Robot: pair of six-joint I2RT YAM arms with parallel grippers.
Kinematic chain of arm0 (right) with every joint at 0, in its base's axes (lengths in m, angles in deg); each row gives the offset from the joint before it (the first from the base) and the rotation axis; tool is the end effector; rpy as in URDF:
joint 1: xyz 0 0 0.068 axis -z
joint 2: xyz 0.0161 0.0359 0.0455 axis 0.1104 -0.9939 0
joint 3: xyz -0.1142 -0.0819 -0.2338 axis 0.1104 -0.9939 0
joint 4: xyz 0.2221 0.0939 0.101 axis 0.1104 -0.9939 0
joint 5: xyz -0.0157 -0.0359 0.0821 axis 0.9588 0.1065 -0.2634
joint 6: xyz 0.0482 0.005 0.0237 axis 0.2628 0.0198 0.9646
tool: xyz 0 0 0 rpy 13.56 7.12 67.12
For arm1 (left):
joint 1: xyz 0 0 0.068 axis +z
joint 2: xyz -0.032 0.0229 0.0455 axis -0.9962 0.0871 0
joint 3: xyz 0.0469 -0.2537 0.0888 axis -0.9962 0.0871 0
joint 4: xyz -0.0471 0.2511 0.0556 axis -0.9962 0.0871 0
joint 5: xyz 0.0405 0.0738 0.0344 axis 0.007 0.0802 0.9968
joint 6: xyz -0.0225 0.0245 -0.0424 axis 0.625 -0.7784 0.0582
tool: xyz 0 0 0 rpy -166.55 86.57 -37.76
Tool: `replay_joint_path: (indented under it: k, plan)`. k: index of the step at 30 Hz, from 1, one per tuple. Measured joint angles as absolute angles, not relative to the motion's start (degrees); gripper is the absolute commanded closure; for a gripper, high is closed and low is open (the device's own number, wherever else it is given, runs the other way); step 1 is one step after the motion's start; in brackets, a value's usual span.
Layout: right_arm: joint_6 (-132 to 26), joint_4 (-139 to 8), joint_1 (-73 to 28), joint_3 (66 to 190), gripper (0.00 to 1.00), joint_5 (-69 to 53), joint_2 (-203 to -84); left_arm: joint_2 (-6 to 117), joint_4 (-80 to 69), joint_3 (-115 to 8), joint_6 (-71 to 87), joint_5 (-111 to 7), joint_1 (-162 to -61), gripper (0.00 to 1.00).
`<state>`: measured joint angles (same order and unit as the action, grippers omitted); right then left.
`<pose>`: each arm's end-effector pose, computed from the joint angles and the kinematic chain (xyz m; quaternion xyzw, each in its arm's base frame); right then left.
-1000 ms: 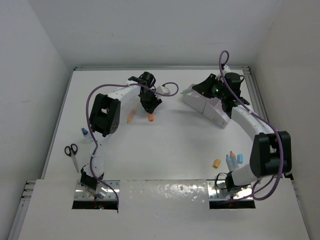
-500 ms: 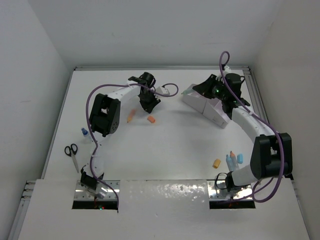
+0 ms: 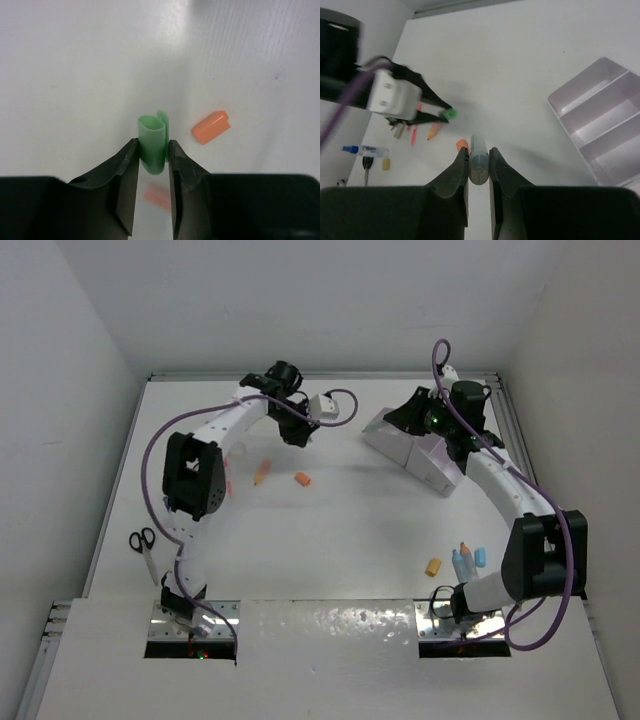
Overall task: Sort the stationery into containers
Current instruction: Close the pen cap on the pen.
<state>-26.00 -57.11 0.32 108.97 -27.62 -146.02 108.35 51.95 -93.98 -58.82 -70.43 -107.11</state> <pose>0.3324 0.0513 0.2820 0.0606 0.8028 0.3718 0.4622 0.4287 -0.1916 0.2144 0.6268 0.7273 -0.1736 0.2189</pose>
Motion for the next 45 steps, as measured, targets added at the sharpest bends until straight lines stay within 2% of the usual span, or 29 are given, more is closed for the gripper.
replay_joint_path:
  k: [2,4,6,8,11,14,21,25,34,45]
  plan:
    - [-26.6,-61.0,0.3,112.1,1.0,-27.5,-146.0,103.4,50.6,-93.2,-60.2,-70.5,-107.1,1.0]
    - [-26.0,-62.1,0.3,115.1,1.0,-27.0,-145.8,95.1,43.5,-87.2,-61.7,-67.4,-107.4,1.0]
    - [-24.2,-61.1,0.2,116.2,1.0,-26.0,-144.5,84.8,33.5,-76.7,-64.1,-63.3,-108.7,1.0]
    - [-22.1,-60.3,-0.2,115.8,1.0,-24.4,-142.5,73.8,16.8,-61.9,-67.5,-58.8,-111.0,1.0]
    - [-19.2,-57.9,-2.1,113.6,1.0,-21.4,-139.4,63.8,-5.4,-42.6,-74.6,-53.9,-115.2,1.0]
    - [-16.8,-54.5,-5.2,110.5,1.0,-18.9,-137.2,63.8,-17.9,-35.7,-78.7,-50.7,-117.9,1.0]
    - [-13.4,-48.5,-11.3,107.9,1.0,-15.1,-136.4,66.0,-41.4,-32.2,-87.6,-42.4,-119.0,1.0]
    - [-12.0,-43.2,-12.9,104.9,1.0,-13.4,-136.2,66.1,-54.4,-25.5,-96.8,-41.2,-120.8,1.0]
    - [-10.2,-35.1,-13.2,103.3,1.0,-11.3,-136.2,66.9,-60.8,-20.8,-104.3,-40.6,-124.6,1.0]
    - [-9.2,-30.7,-15.6,102.0,1.0,-11.0,-136.2,67.5,-57.9,-25.9,-97.4,-36.0,-124.3,1.0]
